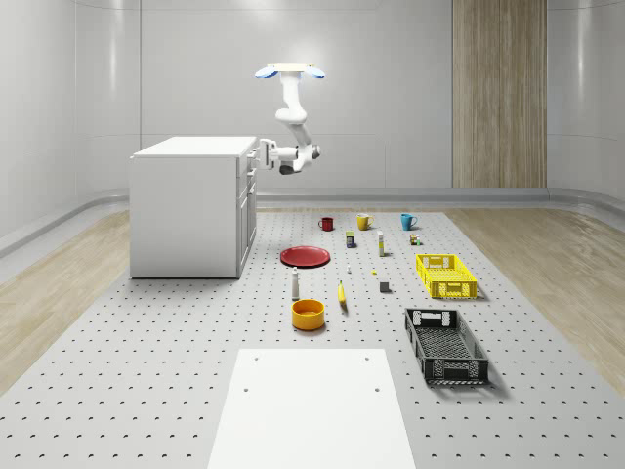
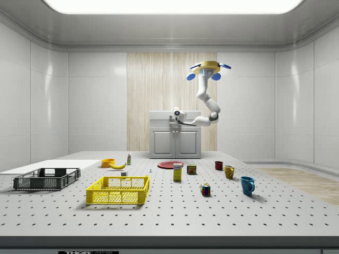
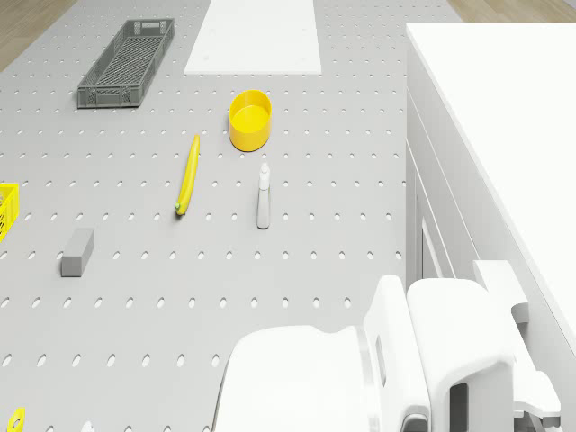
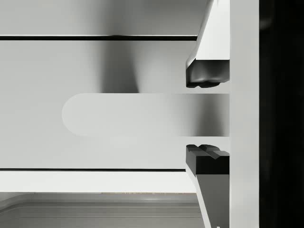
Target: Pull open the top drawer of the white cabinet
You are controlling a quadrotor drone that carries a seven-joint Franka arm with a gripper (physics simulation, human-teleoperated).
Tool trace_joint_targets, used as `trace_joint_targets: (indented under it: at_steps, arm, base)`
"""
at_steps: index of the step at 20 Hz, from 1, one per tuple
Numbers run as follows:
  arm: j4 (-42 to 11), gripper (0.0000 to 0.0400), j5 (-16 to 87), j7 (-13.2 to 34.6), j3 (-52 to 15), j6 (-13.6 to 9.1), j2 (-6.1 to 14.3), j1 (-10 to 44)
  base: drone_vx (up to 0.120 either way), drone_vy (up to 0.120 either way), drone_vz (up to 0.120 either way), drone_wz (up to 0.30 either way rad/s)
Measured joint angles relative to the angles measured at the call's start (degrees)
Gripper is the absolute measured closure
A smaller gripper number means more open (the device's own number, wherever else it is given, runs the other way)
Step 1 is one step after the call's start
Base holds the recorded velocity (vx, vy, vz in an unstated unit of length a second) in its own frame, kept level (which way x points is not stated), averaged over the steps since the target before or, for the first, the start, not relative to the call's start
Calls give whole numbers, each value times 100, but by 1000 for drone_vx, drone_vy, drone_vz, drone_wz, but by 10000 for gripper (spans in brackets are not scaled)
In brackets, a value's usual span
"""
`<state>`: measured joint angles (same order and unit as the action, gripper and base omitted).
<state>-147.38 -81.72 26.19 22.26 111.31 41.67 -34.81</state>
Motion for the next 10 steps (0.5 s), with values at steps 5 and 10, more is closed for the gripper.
trace_joint_targets:
  at_steps: [5, 10]
  arm:
    - [2, 275, -27, -7, -39, -22, -17, 42]
    - [23, 263, 36, 156, -58, -49, -13, 75]
  base:
    - [0, 0, 0, 0]
    - [0, 0, 0, 0]
